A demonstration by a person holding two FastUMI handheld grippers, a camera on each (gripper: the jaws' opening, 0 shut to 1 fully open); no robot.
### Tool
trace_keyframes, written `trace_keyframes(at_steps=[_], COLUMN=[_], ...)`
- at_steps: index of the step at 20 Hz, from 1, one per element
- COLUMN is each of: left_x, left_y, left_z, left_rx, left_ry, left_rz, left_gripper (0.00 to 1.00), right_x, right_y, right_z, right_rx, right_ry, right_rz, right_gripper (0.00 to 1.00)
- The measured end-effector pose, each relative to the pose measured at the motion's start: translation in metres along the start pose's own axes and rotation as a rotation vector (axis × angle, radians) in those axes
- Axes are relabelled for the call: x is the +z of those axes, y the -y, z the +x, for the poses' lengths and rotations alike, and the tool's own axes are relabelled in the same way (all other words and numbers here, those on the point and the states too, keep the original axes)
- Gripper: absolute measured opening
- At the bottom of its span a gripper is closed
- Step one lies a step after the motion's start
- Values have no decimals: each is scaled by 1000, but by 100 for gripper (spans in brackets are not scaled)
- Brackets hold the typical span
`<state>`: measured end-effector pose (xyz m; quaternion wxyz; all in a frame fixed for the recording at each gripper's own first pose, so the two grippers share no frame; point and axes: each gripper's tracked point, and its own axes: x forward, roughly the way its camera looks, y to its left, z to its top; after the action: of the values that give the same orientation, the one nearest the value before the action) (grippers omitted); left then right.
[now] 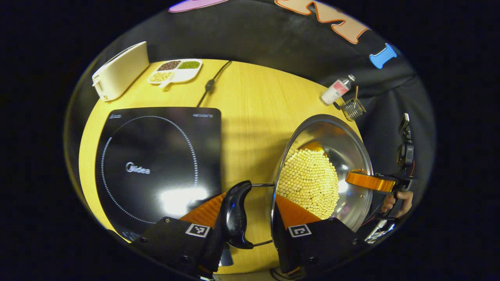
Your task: First push the handle of the pot to place it horizontally, then grasp the pot with both hands and set it on the induction cooktop.
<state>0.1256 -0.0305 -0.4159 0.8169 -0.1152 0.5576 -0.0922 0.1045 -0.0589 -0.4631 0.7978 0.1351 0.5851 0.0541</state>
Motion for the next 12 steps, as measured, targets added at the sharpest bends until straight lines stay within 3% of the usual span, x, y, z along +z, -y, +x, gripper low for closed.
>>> trace_keyframes(at_steps=[6, 7, 8, 12], left_x=[-2, -2, -2, 8], left_y=[-40, -48, -56, -96], left_z=[-46, -52, -56, -60], left_rx=[60, 63, 65, 47], left_ry=[60, 66, 67, 82], left_rz=[-39, -42, -43, -29], left_gripper=[58, 58, 58, 58], right_x=[-2, -2, -2, -7], right_y=[-58, -67, -73, -110], right_z=[-5, -4, -2, 6], right_rx=[65, 67, 65, 36], right_ry=[14, 17, 21, 27], right_rz=[-63, -68, -69, -64], right_gripper=[51, 58, 52, 51])
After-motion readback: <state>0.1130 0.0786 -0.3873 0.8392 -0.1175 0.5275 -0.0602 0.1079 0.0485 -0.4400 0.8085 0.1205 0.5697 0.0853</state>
